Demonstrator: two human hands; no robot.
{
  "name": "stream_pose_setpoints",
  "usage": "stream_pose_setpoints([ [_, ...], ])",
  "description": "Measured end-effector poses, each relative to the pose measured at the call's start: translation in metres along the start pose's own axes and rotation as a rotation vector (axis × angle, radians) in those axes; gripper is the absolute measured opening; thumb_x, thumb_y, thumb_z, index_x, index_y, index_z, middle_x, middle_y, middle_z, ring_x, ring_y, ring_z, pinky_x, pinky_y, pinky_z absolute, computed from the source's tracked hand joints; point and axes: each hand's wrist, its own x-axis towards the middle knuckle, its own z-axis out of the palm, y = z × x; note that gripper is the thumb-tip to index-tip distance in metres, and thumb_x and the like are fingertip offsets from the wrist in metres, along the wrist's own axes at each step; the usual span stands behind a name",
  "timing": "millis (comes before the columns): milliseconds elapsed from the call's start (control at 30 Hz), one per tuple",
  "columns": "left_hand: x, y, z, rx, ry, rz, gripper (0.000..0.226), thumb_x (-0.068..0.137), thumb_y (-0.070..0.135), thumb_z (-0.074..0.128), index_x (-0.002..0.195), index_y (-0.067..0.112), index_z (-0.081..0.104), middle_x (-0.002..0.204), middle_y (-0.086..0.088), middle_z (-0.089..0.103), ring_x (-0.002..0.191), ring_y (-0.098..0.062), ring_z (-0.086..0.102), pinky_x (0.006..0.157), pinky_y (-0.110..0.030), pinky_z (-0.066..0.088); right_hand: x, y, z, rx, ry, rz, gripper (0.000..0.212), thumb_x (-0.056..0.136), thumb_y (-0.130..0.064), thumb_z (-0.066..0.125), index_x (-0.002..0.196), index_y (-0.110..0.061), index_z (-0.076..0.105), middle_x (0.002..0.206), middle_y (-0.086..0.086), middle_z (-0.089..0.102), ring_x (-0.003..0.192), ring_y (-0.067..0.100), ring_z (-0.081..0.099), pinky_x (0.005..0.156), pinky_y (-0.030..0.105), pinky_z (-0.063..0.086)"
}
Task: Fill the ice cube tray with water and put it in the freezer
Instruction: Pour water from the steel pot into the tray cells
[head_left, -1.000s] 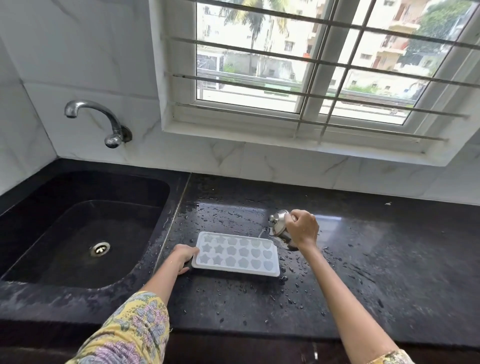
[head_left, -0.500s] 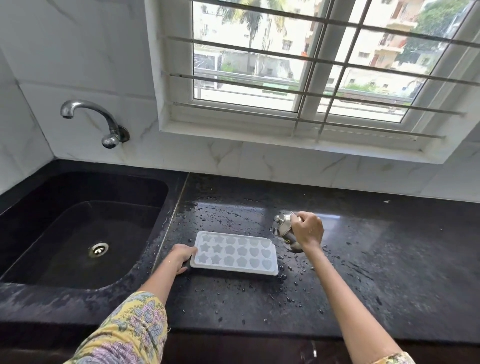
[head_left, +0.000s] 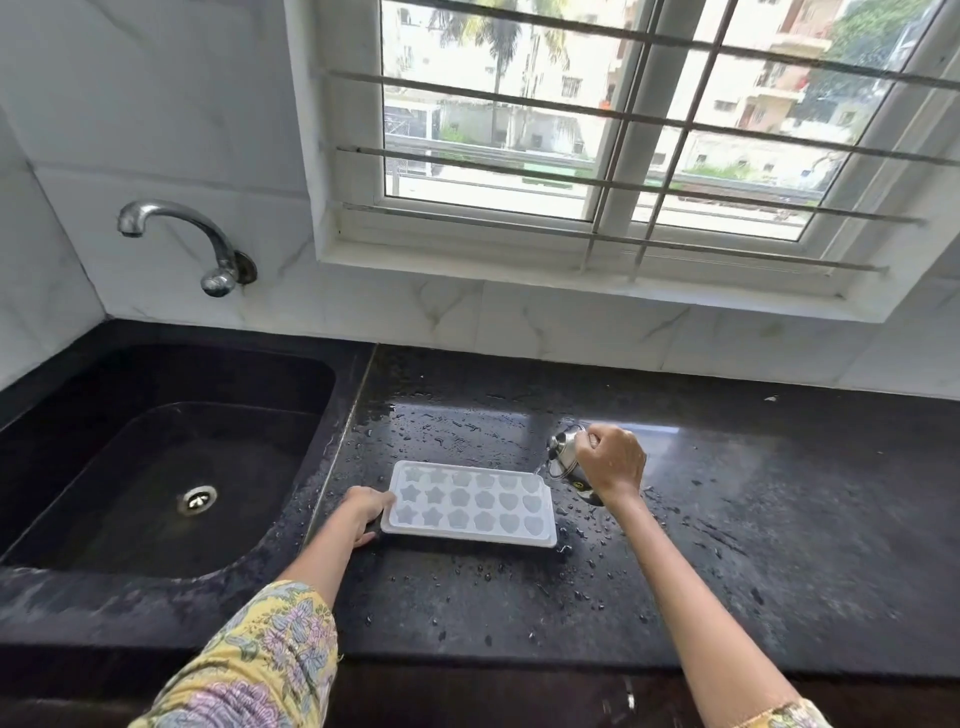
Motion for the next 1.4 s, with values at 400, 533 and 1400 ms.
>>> stream_pose_setpoints([
  [400, 0.002, -0.001, -0.002, -0.008, 0.014, -0.007, 0.031, 0.087, 0.019, 0.058, 0.116, 0.009, 0.060, 0.129, -0.008, 0.057, 0.096, -0.020, 0.046, 0.076, -0.027, 0.044, -0.001, 0.004, 0.000, -0.007, 0.031, -0.035, 0.035, 0.070, -0.015, 0.045, 0.040, -0.024, 0.028, 0.036, -0.011, 0.027, 0.036, 0.004, 0.026, 0.043, 0.013, 0.021],
  [533, 0.004, -0.001, 0.000, -0.009, 0.012, -0.007, 0.032, 0.089, 0.020, 0.057, 0.118, 0.009, 0.059, 0.130, -0.008, 0.055, 0.097, -0.020, 0.045, 0.077, -0.028, 0.043, 0.000, 0.004, -0.002, 0.007, 0.044, -0.025, 0.035, 0.070, -0.013, 0.045, 0.041, -0.023, 0.029, 0.036, -0.011, 0.027, 0.035, 0.004, 0.025, 0.042, 0.012, 0.019],
  [1400, 0.010, -0.002, 0.000, 0.016, 0.009, -0.027, 0.036, 0.087, 0.022, 0.059, 0.120, 0.010, 0.060, 0.130, -0.008, 0.055, 0.119, -0.024, 0.052, 0.074, -0.028, 0.046, -0.007, 0.011, -0.013, 0.073, -0.007, 0.018, 0.029, 0.065, -0.021, 0.043, 0.039, -0.022, 0.031, 0.036, -0.007, 0.028, 0.037, 0.008, 0.026, 0.047, 0.015, 0.022],
])
